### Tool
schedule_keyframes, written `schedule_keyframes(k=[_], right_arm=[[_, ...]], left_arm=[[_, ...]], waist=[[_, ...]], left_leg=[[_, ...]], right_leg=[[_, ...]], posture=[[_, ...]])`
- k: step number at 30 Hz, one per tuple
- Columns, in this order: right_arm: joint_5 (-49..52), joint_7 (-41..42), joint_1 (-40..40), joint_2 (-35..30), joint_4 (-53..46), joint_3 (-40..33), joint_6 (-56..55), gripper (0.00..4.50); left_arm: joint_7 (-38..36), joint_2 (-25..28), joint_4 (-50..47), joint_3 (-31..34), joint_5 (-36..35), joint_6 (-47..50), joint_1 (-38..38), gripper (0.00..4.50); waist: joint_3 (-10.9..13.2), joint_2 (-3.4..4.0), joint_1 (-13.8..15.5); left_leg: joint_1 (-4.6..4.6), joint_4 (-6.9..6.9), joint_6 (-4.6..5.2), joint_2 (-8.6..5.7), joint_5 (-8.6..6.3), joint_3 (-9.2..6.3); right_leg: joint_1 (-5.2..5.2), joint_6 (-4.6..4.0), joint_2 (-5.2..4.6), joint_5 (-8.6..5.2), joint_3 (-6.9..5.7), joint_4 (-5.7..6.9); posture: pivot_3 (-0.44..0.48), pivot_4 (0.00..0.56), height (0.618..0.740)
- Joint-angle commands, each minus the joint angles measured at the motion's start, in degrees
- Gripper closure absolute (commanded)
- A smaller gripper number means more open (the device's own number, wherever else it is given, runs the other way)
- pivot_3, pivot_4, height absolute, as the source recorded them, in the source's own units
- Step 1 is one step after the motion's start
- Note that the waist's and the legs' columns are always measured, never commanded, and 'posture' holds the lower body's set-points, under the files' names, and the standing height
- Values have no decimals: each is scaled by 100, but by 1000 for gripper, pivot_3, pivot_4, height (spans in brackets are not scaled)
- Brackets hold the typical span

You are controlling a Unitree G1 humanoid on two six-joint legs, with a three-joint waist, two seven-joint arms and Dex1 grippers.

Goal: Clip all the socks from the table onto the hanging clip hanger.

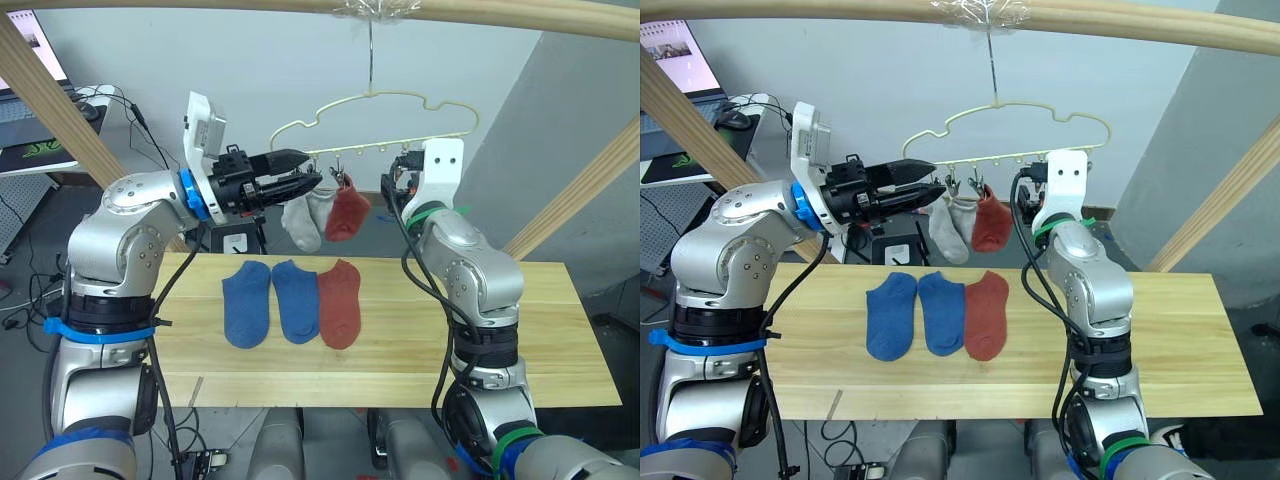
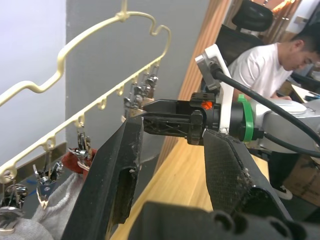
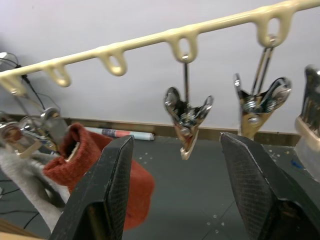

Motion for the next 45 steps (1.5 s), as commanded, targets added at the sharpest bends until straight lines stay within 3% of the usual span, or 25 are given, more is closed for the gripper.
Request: schedule_keyframes(k=[1, 14, 16, 35, 45], right_arm=[[-50, -3, -219, -36, 33, -93, -284, 1652], [-12, 182, -775, -139, 1008, -203, -845, 1652], [-11, 189, -793, -147, 1083, -206, -878, 2031], [87, 216, -1311, -38, 1677, -257, -1027, 2031], [-79, 173, -1185, -151, 1733, -99, -888, 2031]], left_arm=[[102, -3, -232, 64, 33, -39, -39, 2316], [299, 15, -399, 92, 63, -15, 65, 2316], [320, 17, -426, 98, 61, -5, 83, 2316], [483, 18, -561, 107, 77, -14, 210, 2316], [535, 32, -593, 92, 98, -30, 237, 2316]], waist=[[0, 0, 0], [0, 0, 13], [0, 0, 16], [1, 1, 49], [1, 1, 58]], left_leg=[[0, 0, 0, 0, 0, 0], [0, -4, 0, 0, 0, 0], [1, -6, 0, 0, 0, 0], [1, -18, 0, 0, 0, 1], [1, -42, 0, 0, 0, 4]], right_leg=[[0, 0, 0, 0, 0, 0], [0, 0, 0, 0, 0, 0], [-1, 0, 0, 0, 0, -1], [-6, -1, 0, 0, 0, -2], [-19, -2, 0, -1, 0, -5]], posture=[[116, 185, 740], [144, 200, 740], [147, 201, 740], [167, 204, 740], [167, 204, 740]])
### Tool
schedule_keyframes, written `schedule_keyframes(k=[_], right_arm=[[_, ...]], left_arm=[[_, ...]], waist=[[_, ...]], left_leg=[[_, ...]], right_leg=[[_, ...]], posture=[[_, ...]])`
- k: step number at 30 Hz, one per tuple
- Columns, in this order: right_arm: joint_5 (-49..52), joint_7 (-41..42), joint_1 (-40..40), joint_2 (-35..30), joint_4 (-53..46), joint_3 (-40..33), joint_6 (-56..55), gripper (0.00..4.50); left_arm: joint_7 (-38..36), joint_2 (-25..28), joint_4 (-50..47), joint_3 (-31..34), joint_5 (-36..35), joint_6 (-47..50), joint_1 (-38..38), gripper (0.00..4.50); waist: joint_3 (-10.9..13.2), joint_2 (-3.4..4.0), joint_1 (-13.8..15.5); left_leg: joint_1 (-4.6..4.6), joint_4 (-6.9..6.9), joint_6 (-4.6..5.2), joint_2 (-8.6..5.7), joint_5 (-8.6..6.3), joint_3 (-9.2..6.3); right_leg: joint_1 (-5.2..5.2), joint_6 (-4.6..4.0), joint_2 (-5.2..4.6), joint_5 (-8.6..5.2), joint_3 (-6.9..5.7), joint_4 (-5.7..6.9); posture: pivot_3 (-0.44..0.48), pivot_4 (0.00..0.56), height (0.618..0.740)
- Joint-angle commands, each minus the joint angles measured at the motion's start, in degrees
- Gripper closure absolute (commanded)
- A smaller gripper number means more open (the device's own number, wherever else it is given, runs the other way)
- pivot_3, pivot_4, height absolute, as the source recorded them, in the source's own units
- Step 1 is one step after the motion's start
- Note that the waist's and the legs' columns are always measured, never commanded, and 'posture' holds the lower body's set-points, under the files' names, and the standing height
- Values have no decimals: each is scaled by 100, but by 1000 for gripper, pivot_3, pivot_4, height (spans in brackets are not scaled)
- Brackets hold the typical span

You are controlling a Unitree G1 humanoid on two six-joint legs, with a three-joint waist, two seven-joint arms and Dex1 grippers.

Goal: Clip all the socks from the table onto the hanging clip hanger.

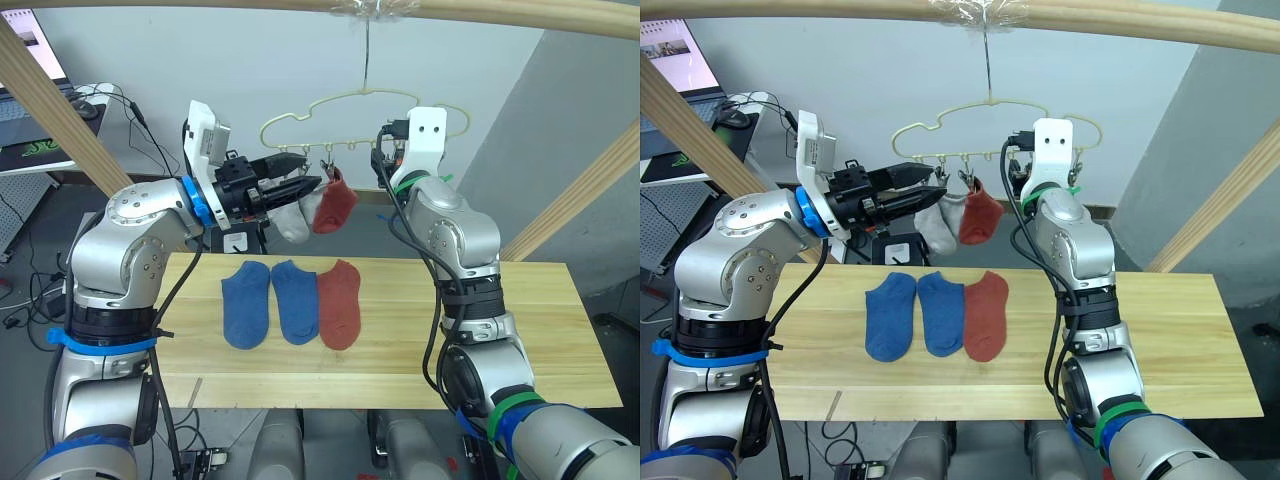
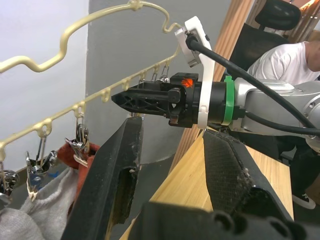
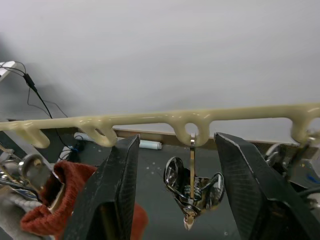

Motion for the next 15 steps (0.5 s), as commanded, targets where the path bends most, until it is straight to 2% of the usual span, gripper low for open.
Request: schedule_keyframes(k=[1, 15], right_arm=[[-78, 1, 41, -45, -286, 69, 51, 2031], [-180, -131, 169, 39, -619, 19, 343, 2031]], left_arm=[[18, 44, -204, 89, 10, -41, -52, 2316], [0, -36, -145, 50, 72, -96, -78, 2316]], waist=[[0, 0, 0], [0, 0, 3]], left_leg=[[0, -1, 0, 0, 0, 1], [0, -3, 0, 0, 0, 1]], right_leg=[[0, 0, 0, 0, 0, 0], [-2, 0, 0, 0, 0, -1]], posture=[[167, 204, 740], [154, 203, 740]])
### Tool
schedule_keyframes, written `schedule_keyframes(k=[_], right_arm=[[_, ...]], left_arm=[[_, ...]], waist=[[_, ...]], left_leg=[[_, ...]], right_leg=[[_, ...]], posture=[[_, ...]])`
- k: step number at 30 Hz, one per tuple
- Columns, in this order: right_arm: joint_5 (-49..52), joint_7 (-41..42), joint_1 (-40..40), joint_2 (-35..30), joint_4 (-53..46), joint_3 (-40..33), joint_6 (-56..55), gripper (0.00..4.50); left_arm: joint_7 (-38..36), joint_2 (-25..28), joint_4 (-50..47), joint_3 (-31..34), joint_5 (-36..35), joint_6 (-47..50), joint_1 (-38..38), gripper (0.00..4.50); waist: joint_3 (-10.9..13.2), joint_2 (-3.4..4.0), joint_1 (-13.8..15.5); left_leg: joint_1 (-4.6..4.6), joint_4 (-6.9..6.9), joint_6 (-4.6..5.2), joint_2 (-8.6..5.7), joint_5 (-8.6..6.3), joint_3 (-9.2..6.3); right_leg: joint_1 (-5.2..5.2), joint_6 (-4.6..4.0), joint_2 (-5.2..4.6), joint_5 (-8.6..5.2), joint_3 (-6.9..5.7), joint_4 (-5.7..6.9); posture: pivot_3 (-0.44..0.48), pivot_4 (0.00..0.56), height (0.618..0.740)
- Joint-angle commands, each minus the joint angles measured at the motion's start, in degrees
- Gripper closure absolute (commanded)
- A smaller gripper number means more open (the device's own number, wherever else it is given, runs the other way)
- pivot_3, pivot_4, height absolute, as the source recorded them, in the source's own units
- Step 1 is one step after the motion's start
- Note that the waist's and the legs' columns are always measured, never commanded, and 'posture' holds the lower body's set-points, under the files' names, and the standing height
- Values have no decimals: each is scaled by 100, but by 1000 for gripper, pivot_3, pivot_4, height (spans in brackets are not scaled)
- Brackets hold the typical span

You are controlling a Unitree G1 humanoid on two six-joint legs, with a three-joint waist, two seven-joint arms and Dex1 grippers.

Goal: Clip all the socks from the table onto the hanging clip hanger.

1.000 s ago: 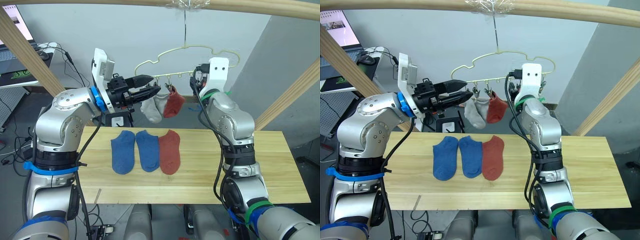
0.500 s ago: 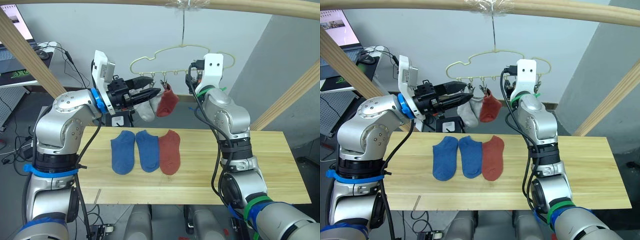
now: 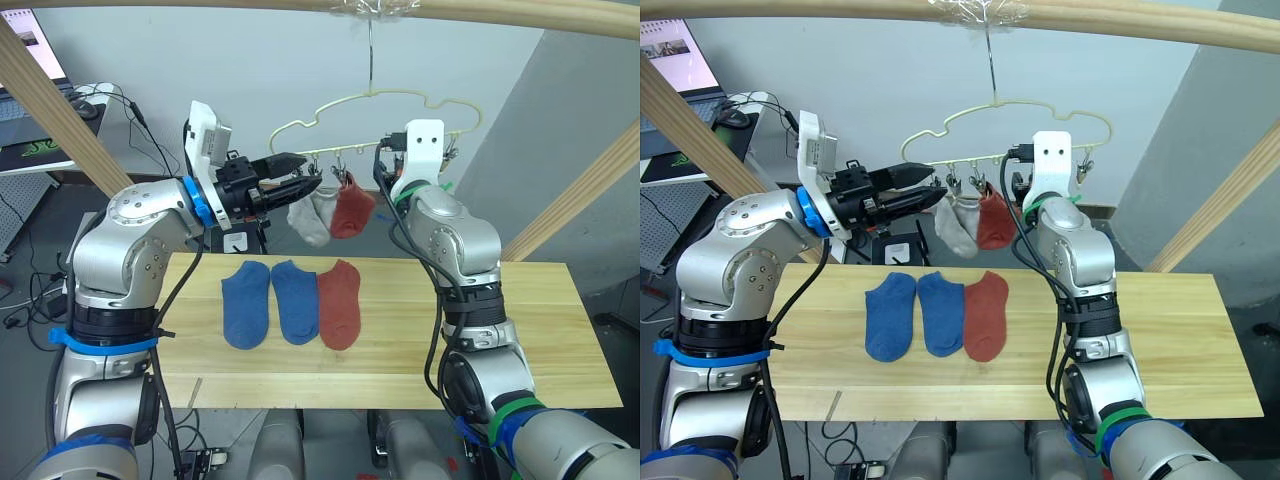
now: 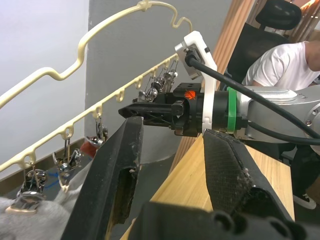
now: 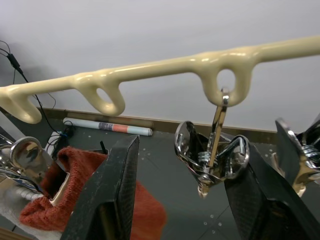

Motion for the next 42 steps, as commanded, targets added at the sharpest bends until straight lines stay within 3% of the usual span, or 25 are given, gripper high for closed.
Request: schedule_keyframes(k=[1, 10, 14, 42], right_arm=[[-20, -76, -46, 6, -304, -60, -24, 2031], [-7, -124, -58, -5, -348, -97, 30, 2031], [-27, -137, -73, -13, -335, -106, 29, 2891], [-11, -89, -422, 36, 76, -120, -166, 2891]], left_arm=[[7, -6, -143, 49, 18, -90, -77, 2316], [9, -26, -128, 52, 54, -105, -77, 2316], [13, -49, -128, 47, 70, -122, -63, 2316], [60, -79, -210, 49, 136, -139, 13, 2316]], waist=[[0, 0, 0], [0, 0, 0], [0, 0, 0], [0, 0, 2]], left_leg=[[0, 0, 0, 0, 0, 0], [0, 0, 0, 0, 0, 0], [0, 0, 0, 0, 0, 0], [0, -2, 0, 0, 0, 1]], right_leg=[[0, 0, 0, 0, 0, 0], [0, 0, 0, 0, 0, 0], [-1, 0, 0, 0, 0, 0], [-2, 0, 0, 0, 0, 0]], posture=[[154, 203, 740], [153, 204, 740], [151, 204, 740], [165, 207, 740]])
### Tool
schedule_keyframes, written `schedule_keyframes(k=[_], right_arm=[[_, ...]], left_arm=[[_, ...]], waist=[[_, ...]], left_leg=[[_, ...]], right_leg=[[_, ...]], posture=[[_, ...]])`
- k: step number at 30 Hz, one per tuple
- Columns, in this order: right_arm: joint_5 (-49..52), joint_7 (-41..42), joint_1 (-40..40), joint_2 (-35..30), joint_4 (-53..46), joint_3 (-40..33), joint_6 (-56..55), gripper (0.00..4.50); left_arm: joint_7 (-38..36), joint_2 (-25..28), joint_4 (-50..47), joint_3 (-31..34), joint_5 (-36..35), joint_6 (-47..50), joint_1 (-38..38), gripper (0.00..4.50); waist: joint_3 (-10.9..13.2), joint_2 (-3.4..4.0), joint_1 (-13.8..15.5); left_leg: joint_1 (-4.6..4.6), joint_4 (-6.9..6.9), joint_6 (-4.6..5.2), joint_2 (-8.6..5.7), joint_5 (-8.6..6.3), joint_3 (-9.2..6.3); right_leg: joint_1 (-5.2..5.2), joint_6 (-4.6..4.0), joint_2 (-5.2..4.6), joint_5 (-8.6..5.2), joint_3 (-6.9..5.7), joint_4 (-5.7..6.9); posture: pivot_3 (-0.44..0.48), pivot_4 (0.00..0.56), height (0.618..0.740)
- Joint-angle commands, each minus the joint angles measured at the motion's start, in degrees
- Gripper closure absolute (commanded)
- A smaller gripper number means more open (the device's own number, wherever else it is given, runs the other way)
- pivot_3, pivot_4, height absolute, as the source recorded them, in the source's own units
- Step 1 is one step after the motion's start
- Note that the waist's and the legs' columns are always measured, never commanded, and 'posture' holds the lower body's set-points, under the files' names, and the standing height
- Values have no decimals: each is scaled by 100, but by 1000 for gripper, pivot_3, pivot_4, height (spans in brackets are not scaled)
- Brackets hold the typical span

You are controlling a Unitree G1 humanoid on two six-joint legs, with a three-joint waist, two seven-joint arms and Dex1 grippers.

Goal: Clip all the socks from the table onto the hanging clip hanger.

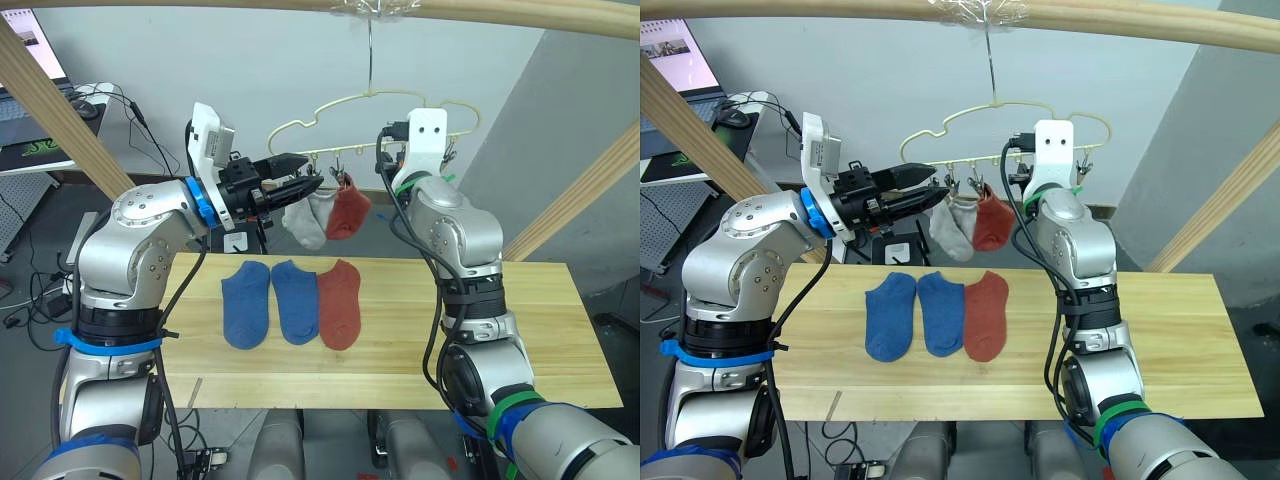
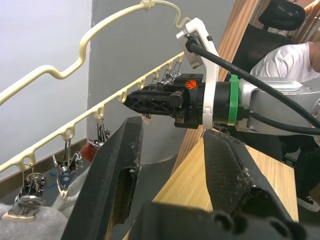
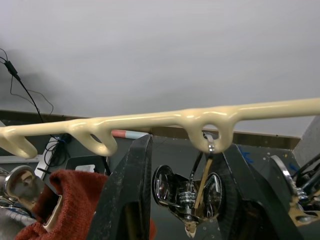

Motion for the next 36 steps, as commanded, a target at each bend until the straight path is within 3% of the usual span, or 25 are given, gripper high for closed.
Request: schedule_keyframes(k=[1, 5, 12, 20, 25, 28, 34, 36], right_arm=[[-7, -11, -164, 32, -71, -12, -164, 2891], [-2, -16, -185, 32, -25, -25, -210, 2891], [-19, -44, -233, 4, 49, -45, -284, 4333], [-18, -75, -226, -14, 30, -75, -279, 4370], [36, -54, -217, -8, -54, -99, -168, 4370], [49, -40, -226, 2, -92, -94, -121, 4370], [66, 21, -265, 19, -168, -74, -2, 4370], [67, 31, -270, 16, -211, -78, 42, 4370]], left_arm=[[8, 28, -210, 47, 35, -119, 0, 2316], [2, 22, -212, 53, 55, -113, 0, 2316], [3, 10, -213, 38, 84, -104, 7, 2316], [230, 66, -278, -242, 267, 343, 95, 2316], [243, 346, -608, -1009, 614, 975, 621, 2316], [283, 346, -604, -1515, 1109, 654, 946, 1781], [818, -567, 1040, -2445, 2383, -672, 878, 6], [1023, -980, 1767, -2621, 2719, -1122, 662, 6]], waist=[[0, 0, 0], [0, 0, 1], [0, 0, 1], [0, 0, 0], [0, 0, -16], [0, 0, -12], [0, 0, 58], [0, 1, 82]], left_leg=[[0, 0, 0, 0, 0, 0], [0, 0, 0, 0, 0, 0], [0, -1, 0, 0, 0, 0], [0, -1, 0, 0, 0, 0], [1, -6, 0, 0, 0, 3], [-1, -10, 0, 1, 0, 5], [-4, -9, 7, 0, 5, 12], [-4, -8, 10, -1, 7, 13]], right_leg=[[0, 0, 0, 0, 0, 0], [0, 0, 0, 0, 0, 0], [0, 0, 0, 0, 0, 0], [-1, 0, 0, 0, 0, 0], [-3, 0, 0, 0, 4, 0], [-11, -1, 0, 0, 5, 1], [-18, -4, 0, 2, 9, 6], [-19, -6, 0, 3, 9, 7]], posture=[[165, 207, 740], [166, 209, 740], [165, 207, 740], [156, 207, 740], [152, 208, 740], [142, 209, 740], [126, 207, 740], [118, 207, 740]])
